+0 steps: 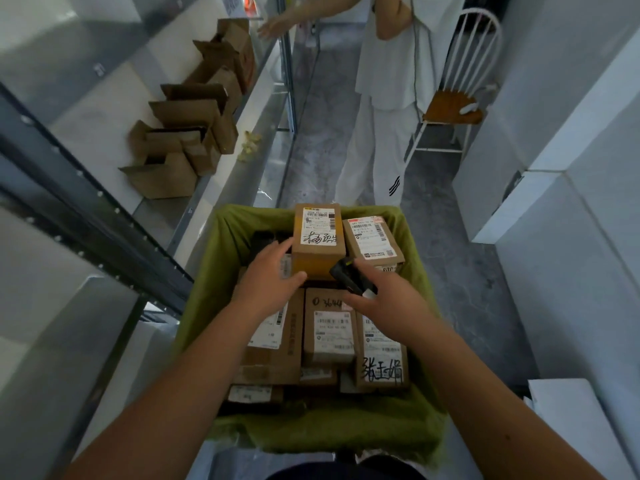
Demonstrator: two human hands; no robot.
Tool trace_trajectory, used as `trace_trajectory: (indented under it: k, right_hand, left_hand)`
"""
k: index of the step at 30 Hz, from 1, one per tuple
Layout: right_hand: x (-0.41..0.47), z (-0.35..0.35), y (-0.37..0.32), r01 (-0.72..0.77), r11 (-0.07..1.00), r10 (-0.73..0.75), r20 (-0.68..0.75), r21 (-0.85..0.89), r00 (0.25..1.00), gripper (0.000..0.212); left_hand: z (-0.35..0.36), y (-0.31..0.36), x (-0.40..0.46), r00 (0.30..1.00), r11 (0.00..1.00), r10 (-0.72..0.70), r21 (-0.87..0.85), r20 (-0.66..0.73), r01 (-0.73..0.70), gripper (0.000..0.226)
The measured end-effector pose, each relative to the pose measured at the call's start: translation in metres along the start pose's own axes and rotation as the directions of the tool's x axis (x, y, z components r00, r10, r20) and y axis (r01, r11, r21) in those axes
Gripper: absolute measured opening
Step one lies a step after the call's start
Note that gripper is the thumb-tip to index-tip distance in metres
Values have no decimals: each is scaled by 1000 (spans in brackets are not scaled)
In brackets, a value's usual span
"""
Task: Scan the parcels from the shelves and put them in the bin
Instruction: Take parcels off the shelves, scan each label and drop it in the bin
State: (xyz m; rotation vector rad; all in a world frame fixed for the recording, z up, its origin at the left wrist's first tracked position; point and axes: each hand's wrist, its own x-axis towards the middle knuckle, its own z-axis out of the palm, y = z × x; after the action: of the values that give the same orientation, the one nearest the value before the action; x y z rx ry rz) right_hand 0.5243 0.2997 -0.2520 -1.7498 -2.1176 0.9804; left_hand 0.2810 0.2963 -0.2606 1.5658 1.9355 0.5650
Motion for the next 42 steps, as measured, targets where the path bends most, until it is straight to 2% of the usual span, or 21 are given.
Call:
trace_trajectory:
  k: [6,9,13,16,19,26,29,32,35,38,42]
  right_hand:
    - [-40,30,-13,14,991,-8,47,-134,999,78]
    - [-68,44,-28,42,968,-17,102,-248,995,76]
    - [-113,76,-56,185,919,-108,227,-349,968,75]
    - [-143,104,-76,284,879,-177,290,-383,940,73]
    - [-167,128,-96,410,806,-267,355,-427,896,72]
    - [-217,174,-138,706,528,-480,520,-473,707,67]
    - [-241,182,-150,805,395,-541,597,-442,593,69]
    - [-268,185,-149,875,269,-584,654,-404,481,69]
    - [-295,193,-126,919,158,-643,669,-360,373,73]
    - [-324,203,-96,950,140,-638,709,-278,302,81]
    - [-378,219,-67,983,143,-604,776,-118,181,72]
  left_hand:
    - [-12,-34,-85,1000,979,8,203,-24,-3,77]
    - [-20,-50,-128,998,969,39,245,-56,-25,80]
    - [-31,-81,-198,996,951,-17,306,-93,45,85]
    - [-41,-114,-244,987,951,-64,292,-145,105,95]
    - [-50,-147,-291,969,942,-105,290,-223,168,95]
    - [-57,-172,-411,875,876,-314,244,-370,417,85]
    - [-44,-162,-463,822,842,-379,209,-426,497,92]
    - [-19,-153,-511,766,804,-446,170,-463,570,81]
    - [14,-138,-560,708,728,-526,182,-472,661,82]
    - [50,-118,-611,659,688,-601,127,-453,714,87]
    - [99,-88,-685,548,589,-699,66,-460,806,100]
